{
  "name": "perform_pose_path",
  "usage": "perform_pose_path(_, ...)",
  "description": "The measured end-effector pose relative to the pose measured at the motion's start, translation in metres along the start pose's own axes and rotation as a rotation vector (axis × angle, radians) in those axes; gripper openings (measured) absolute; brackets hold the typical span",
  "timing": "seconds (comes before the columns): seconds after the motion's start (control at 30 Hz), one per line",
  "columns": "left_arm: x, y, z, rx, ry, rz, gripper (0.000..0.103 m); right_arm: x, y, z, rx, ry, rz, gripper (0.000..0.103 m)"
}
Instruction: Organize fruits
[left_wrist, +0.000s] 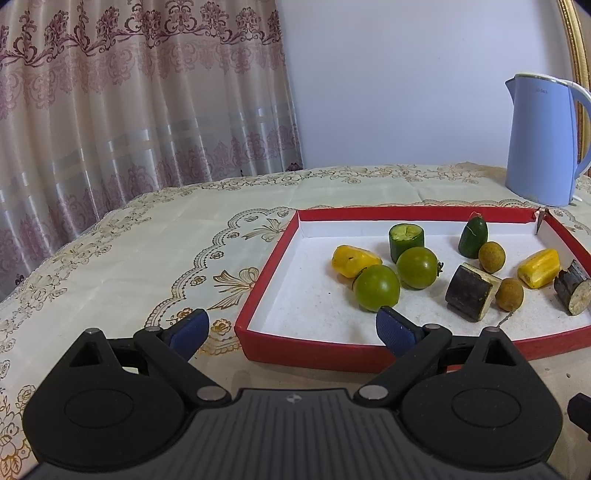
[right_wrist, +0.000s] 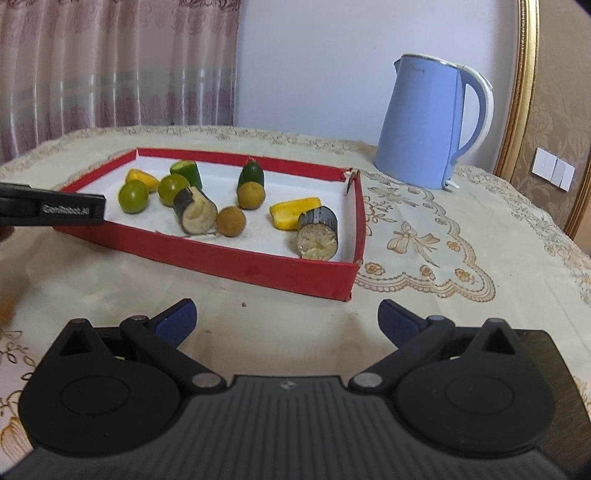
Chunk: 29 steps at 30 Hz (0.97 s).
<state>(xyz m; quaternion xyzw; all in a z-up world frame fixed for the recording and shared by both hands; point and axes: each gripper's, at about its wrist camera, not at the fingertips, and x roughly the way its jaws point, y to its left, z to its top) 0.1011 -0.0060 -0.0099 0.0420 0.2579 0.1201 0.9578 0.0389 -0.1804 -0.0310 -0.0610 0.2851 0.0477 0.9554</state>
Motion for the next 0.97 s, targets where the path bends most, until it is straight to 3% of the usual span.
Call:
perform_pose_path(0.2,0.000,0.002,0.000,-0.016,0.008,-0.014,0.098,0.012,0.001,0.003,-0.022,0.066,-0.004,0.103)
perform_pose_path(0.6,-0.001,0.005,0.000,-0.019,0.007,-0.019,0.098,0.010,0.005,0.001,-0.055,0.040,-0.021,0.103)
perform_pose_path(0.83,0.000,0.008,0.000,-0.038,0.017,-0.038,0.098,0.018,-0.020,0.001,0.082,0.085,0.083,0.103)
perform_pose_path(0.97,0.001,0.010,0.000,-0.048,0.023,-0.049,0.098,0.019,-0.015,0.001,0.061,0.087,0.068,0.103)
